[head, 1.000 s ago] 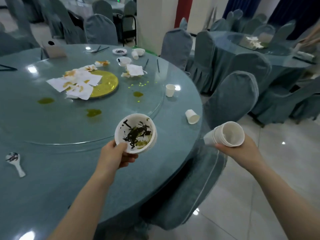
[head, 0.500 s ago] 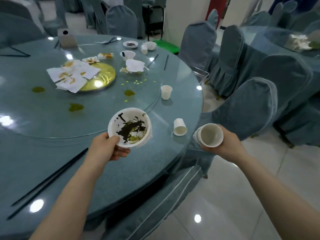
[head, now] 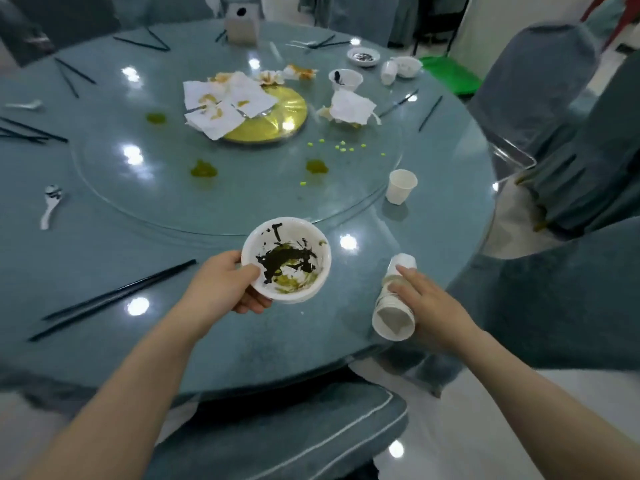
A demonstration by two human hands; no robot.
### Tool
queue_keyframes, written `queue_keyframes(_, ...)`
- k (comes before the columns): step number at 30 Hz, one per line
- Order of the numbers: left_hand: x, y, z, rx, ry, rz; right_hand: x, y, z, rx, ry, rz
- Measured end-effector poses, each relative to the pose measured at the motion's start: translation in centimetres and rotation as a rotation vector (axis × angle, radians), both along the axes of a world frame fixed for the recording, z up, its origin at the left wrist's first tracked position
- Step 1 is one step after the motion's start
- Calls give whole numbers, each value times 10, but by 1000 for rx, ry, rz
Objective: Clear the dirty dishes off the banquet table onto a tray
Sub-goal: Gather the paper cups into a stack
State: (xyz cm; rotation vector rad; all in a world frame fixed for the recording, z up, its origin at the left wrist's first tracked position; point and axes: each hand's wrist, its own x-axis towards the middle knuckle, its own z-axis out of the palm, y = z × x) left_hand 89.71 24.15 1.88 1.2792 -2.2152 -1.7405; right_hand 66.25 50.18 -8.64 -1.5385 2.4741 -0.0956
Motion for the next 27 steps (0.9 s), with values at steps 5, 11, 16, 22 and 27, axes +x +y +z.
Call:
queue_keyframes(5, -17, 25, -8, 70, -5, 195, -43, -18, -12, -40, -45, 113)
queue_keyframes(11, -24, 44, -6, 111, 20, 316, -71, -29, 9, -204, -129, 186)
queue_keyframes(16, -23, 43, -3, 89, 75, 350, -69, -38, 37, -503, -268, -40)
queue_keyframes(22, -30, 41, -4, 100, 75, 348, -99, -52, 74, -774, -409, -319)
queue_keyframes(27, -62, 28, -9, 65, 62, 381, -157, -87, 82, -849, -504, -428)
